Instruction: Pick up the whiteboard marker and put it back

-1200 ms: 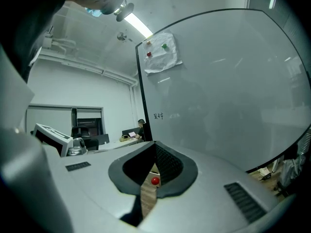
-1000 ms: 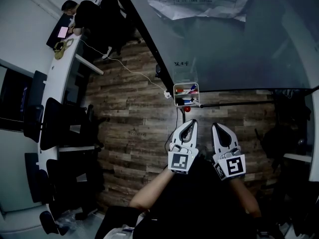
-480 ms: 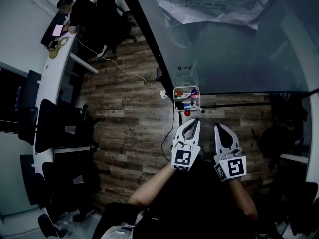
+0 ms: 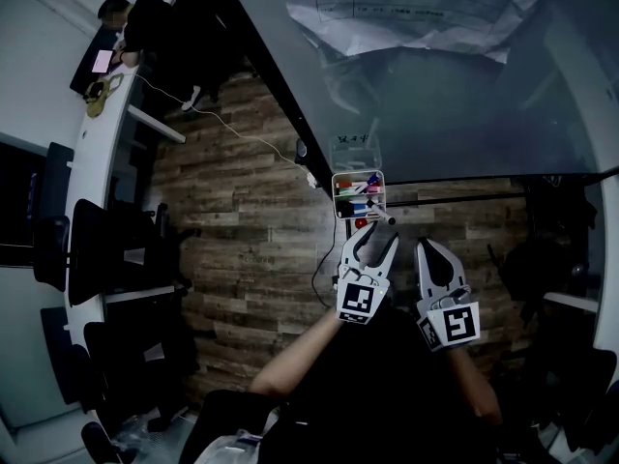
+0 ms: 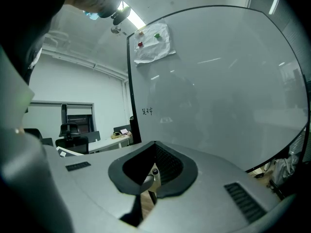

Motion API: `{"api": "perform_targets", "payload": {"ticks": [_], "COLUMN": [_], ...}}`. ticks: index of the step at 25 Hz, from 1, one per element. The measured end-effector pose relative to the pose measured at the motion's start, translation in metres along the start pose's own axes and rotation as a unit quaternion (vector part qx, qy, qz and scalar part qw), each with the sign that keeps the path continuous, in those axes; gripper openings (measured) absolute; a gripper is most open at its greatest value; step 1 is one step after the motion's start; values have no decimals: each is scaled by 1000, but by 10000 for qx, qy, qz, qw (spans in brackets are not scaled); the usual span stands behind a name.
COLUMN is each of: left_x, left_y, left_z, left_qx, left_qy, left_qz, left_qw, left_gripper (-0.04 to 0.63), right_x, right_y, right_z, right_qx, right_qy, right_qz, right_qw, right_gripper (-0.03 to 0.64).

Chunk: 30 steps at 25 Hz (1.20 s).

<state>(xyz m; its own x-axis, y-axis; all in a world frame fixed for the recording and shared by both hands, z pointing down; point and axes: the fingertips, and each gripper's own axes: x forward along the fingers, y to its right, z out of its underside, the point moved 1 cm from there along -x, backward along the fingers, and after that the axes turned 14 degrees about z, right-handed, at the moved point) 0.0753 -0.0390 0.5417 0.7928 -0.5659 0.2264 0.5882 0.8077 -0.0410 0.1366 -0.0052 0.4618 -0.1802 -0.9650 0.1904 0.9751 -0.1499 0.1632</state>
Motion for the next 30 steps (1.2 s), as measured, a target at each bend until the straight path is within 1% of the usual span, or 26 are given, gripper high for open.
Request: {"api": "perform_targets", "payload": {"ticks": [6, 12, 15, 18, 21, 25, 30], "left_x": [12, 21, 25, 27, 27, 25, 22], "left_y": [-6, -15, -18, -22, -25, -27, -32], "left_z": [11, 20, 20, 22, 22, 21, 20], "left_qx": [-15, 148, 164, 182, 162, 112, 62], "left_qy": [-174, -505, -546, -587, -575, -531, -492], "left_qz": [23, -77, -94, -128, -163, -235, -303], "left_qw": [9998, 9986, 9983, 9980, 9981, 9983, 9983], "left_gripper": [186, 187, 187, 184, 181, 135, 118], "right_x": [8, 17, 22, 25, 30, 31, 33], "right_y": [5, 10, 11, 14, 10, 12, 8], "right_z": [2, 1, 1, 4, -4, 2, -3], "right_qx": [8, 1, 87, -27, 51, -96, -23], "right_qy": [-105, -120, -145, -205, -106, -178, -94], "right_qz": [52, 92, 137, 160, 137, 78, 97], "right_qw": [9999, 9999, 9998, 9997, 9998, 9998, 9999], "right_gripper": [14, 14, 14, 14, 14, 14, 14]}}
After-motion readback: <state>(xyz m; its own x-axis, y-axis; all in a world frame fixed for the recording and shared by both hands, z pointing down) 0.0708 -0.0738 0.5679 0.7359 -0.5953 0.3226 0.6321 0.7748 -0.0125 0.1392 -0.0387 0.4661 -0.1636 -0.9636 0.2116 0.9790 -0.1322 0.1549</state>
